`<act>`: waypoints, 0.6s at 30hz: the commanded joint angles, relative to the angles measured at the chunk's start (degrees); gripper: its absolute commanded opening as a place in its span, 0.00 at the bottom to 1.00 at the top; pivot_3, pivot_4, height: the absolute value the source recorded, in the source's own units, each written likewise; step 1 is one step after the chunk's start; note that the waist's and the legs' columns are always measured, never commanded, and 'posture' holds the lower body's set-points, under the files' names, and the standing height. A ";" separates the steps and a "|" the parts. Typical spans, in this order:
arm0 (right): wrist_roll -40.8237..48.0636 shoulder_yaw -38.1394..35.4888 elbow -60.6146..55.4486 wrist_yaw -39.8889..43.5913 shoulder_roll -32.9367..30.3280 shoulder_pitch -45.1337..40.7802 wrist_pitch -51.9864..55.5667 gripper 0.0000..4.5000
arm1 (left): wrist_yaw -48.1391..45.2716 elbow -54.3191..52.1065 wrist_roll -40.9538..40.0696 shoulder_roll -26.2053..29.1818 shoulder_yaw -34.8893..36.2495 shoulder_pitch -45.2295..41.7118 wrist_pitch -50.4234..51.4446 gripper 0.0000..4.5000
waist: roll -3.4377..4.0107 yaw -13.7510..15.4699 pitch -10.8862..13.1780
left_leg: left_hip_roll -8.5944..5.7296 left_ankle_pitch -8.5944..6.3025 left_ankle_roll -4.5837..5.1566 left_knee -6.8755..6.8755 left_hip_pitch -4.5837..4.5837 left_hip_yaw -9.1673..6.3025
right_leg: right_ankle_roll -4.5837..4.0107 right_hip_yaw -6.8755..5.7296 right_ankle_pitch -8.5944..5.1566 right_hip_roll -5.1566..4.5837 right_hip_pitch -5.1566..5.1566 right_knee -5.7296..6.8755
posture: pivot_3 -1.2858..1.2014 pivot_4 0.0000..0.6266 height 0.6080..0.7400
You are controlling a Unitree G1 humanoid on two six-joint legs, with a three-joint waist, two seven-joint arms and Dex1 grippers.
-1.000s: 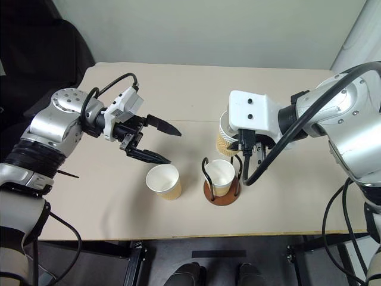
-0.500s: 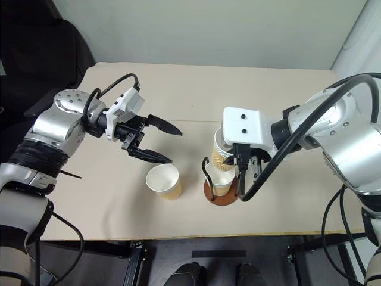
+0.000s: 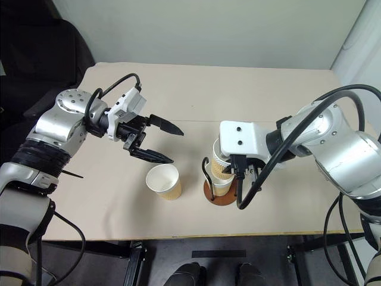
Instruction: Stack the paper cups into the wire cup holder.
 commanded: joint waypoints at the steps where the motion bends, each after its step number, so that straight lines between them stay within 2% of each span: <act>1: -0.90 0.25 -0.24 -0.50 0.31 -0.24 -1.36 0.01 | -1.68 -0.18 -0.21 0.59 0.85 -1.33 -0.79 1.00 | 0.00 0.00 0.00 | 0.00 0.00 0.00 0.00 0.00 0.00 | 0.00 0.00 0.00 0.00 0.00 0.00 | 0.52 0.24 1.00; 3: -1.27 0.93 -0.10 -0.69 0.69 -0.03 -1.69 0.01 | -1.68 -0.42 -0.29 0.71 0.99 -1.14 -0.66 1.00 | 0.00 0.00 0.00 | 0.00 0.00 0.00 0.00 0.00 0.00 | 0.00 0.00 0.00 0.00 0.00 0.00 | 0.52 0.24 1.00; 6: -2.43 1.99 0.45 -1.27 1.33 0.29 -2.58 0.14 | -1.68 -0.68 -0.31 0.91 1.13 -0.89 -0.56 1.00 | 0.00 0.00 0.00 | 0.00 0.00 0.00 0.00 0.00 0.00 | 0.00 0.00 0.00 0.00 0.00 -0.01 | 0.52 0.24 1.00; 13: -1.92 0.97 1.07 -1.97 2.97 0.10 -2.18 0.66 | -1.68 -0.81 -0.25 1.16 1.18 -0.77 -0.55 1.00 | 0.00 0.00 0.00 | 0.00 0.00 0.00 0.00 -0.01 0.00 | 0.00 0.00 0.00 0.00 0.00 -0.02 | 0.52 0.24 1.00; 16: -1.54 -2.16 2.95 -4.92 5.06 -0.38 -1.31 0.90 | -1.68 -0.70 -0.11 1.04 1.28 -0.86 -0.42 1.00 | 0.00 -0.03 0.00 | 0.00 0.00 0.00 0.00 0.00 0.00 | 0.00 0.00 0.00 0.00 0.00 0.00 | 0.52 0.24 1.00; 17: -1.04 -3.84 3.69 -6.00 5.88 -0.75 -0.76 0.96 | -1.68 -0.58 0.03 0.98 1.38 -0.92 -0.37 1.00 | 0.00 -0.02 0.00 | 0.00 0.00 0.00 0.00 0.00 0.00 | 0.00 0.00 0.00 0.00 0.00 0.01 | 0.52 0.24 1.00; 18: 0.22 -6.58 4.47 -7.44 7.09 -1.31 0.90 0.96 | -1.68 -0.22 0.49 0.89 1.56 -1.01 -0.48 1.00 | 0.00 -0.01 0.00 | 0.00 0.00 0.00 0.01 0.00 0.00 | 0.00 0.00 0.00 0.00 -0.01 0.02 | 0.52 0.24 1.00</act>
